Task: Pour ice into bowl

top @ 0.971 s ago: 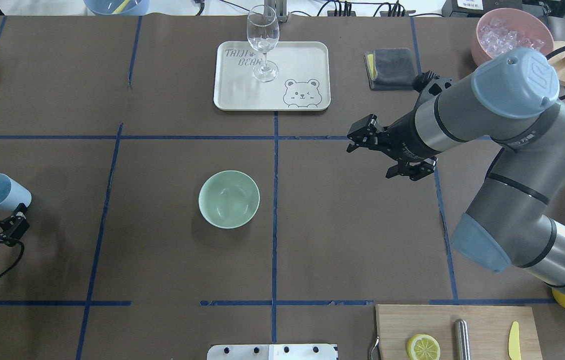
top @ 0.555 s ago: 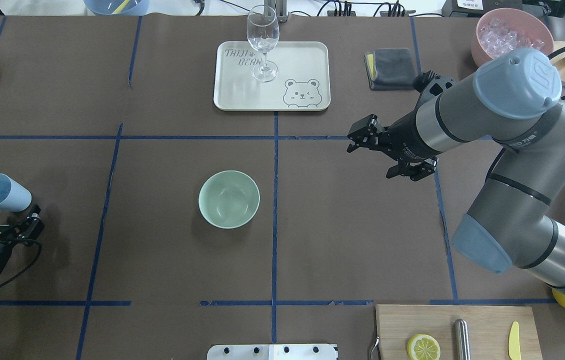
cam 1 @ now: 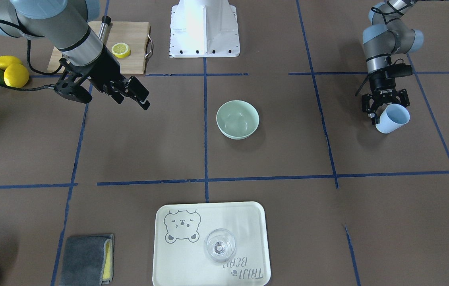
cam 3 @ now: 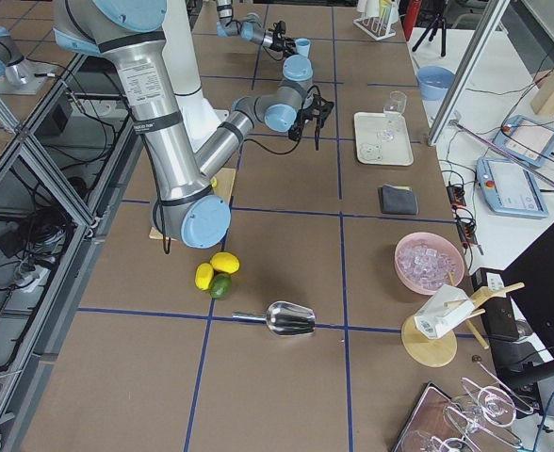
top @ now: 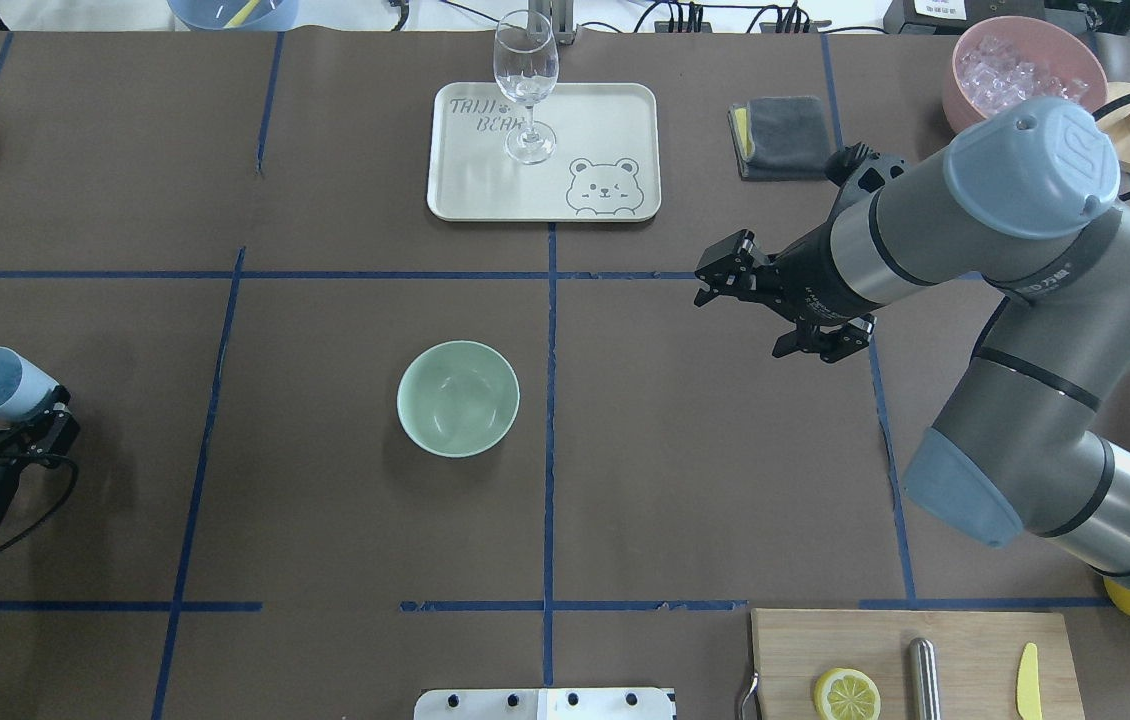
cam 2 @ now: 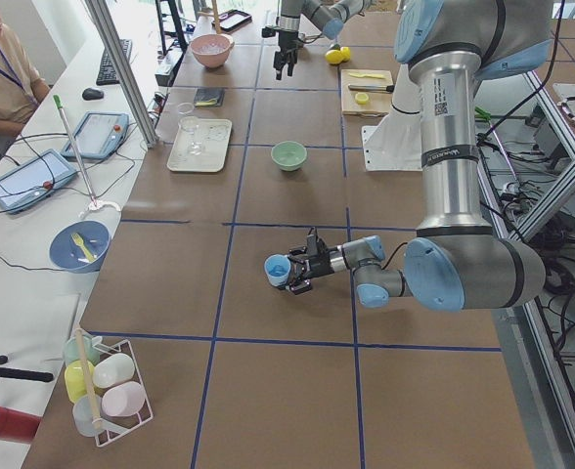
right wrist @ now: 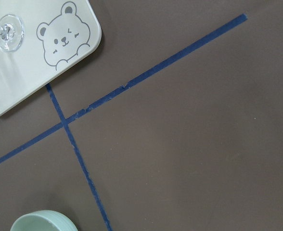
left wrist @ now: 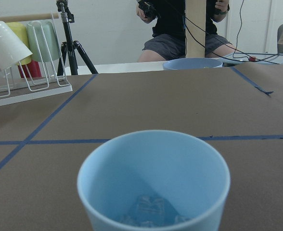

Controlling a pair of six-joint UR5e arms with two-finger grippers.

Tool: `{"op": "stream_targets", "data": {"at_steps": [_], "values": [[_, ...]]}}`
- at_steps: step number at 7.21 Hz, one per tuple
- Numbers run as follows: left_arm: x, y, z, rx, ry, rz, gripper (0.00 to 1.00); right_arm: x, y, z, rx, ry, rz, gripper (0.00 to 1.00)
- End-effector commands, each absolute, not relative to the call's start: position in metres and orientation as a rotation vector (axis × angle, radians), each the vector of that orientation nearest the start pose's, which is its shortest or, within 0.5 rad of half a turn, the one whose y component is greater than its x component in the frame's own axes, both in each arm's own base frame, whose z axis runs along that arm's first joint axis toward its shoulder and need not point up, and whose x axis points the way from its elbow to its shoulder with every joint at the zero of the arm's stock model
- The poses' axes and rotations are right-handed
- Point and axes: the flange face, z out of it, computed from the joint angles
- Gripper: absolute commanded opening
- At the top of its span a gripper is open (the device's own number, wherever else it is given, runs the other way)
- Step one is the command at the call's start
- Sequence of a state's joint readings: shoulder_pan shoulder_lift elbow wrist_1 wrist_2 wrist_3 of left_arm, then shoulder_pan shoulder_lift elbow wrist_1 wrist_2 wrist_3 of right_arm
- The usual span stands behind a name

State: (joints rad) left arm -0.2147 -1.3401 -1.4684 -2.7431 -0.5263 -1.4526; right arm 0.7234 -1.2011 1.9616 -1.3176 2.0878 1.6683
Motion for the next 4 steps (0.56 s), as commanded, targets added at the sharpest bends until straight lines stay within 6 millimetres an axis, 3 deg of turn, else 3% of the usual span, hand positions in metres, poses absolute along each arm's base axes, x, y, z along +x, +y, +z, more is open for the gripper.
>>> {"op": "stream_targets", "data": {"at_steps": [1,3,4], "values": [[0.3325,-0.3052,0.661,1.104,0.594,-0.551,1.0,-0.3669,-0.4367,0.251,-0.145,-1.093,0.476,1.0],[0.3261,-0.311,0.6654,1.112,0.573,-0.557,0.93,-0.3678,-0.4353,0.2575,-0.149,-1.083,0.477,1.0],[0.3251,-0.312,0.6652,1.113,0.572,-0.559,0.81,-0.3679,-0.4354,0.2566,-0.148,-1.084,0.476,1.0]]}}
